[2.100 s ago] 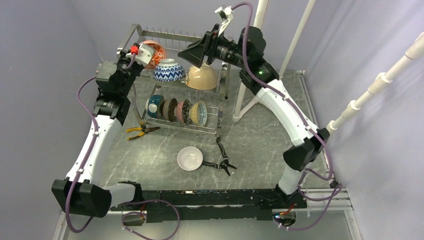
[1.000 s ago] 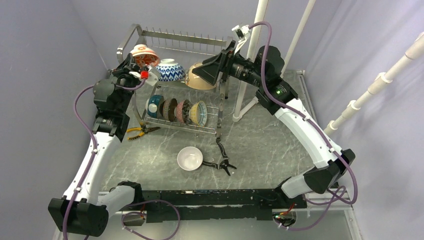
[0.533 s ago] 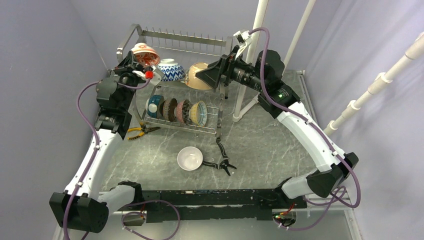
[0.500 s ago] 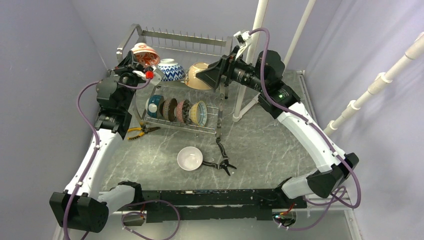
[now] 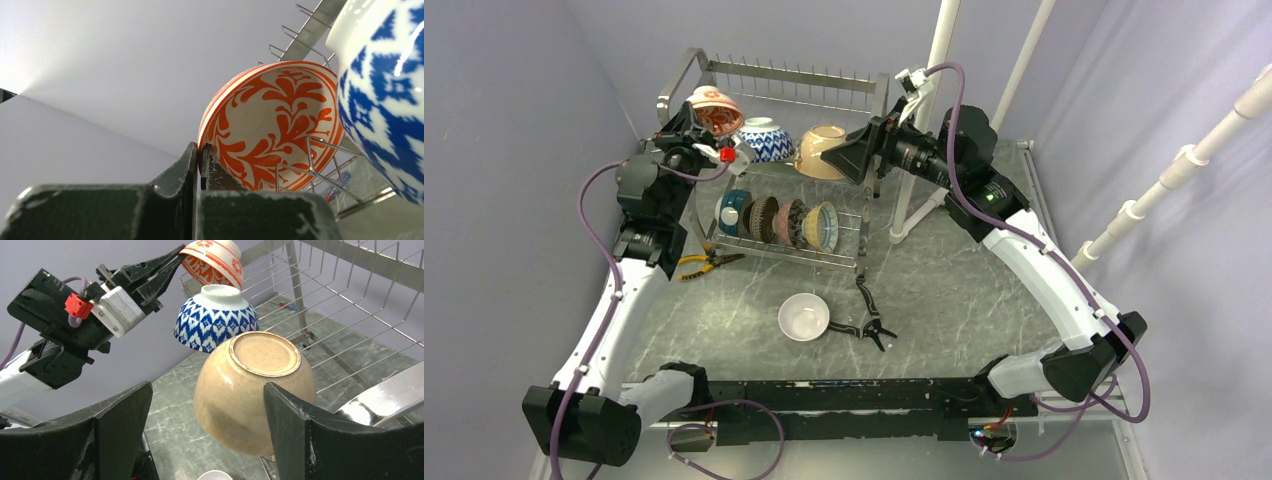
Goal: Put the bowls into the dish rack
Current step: Turn the bowl upside down on the dish rack.
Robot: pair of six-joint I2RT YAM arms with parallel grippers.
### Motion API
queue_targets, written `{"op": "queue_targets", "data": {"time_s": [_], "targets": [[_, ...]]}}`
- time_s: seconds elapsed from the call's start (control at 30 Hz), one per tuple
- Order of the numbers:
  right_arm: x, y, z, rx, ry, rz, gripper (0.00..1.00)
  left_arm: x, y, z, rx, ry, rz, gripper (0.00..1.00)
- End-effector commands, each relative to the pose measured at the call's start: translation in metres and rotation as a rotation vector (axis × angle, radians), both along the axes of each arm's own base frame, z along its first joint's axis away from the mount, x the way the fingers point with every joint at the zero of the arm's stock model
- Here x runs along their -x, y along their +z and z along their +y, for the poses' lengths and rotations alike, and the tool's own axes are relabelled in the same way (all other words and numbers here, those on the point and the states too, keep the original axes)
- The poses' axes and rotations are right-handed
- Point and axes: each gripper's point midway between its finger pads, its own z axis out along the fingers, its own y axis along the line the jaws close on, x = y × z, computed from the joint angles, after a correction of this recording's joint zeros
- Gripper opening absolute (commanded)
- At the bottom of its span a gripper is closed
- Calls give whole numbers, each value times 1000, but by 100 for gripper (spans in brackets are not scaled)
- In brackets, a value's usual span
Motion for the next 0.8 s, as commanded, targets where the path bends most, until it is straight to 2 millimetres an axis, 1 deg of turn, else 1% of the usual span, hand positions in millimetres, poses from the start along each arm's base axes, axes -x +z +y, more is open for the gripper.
{"op": "queue_targets", "data": {"time_s": [0.0,0.17,0.27,0.33,0.4,0.53,0.67,0.77], "targets": [[9,11,-6,-11,7,-43,86,32,38,24,-21,94,-131,3],[12,12,-2,-15,39,-57,87,43,27,27,8,96,-104,3],[12,11,2,-14,61,-57,88,45,18,28,2,100,-74,3],[12,9,4,-13,72,-55,88,46,12,28,-5,101,-52,11],[12,9,6,-13,81,-54,88,47,9,30,-6,108,-47,21],[11,11,7,-16,85,-58,88,50,9,33,6,126,-56,33],[10,11,8,-15,88,-59,88,51,4,35,9,130,-39,45],[11,12,7,-17,88,-63,88,54,1,35,10,129,-32,57]]}}
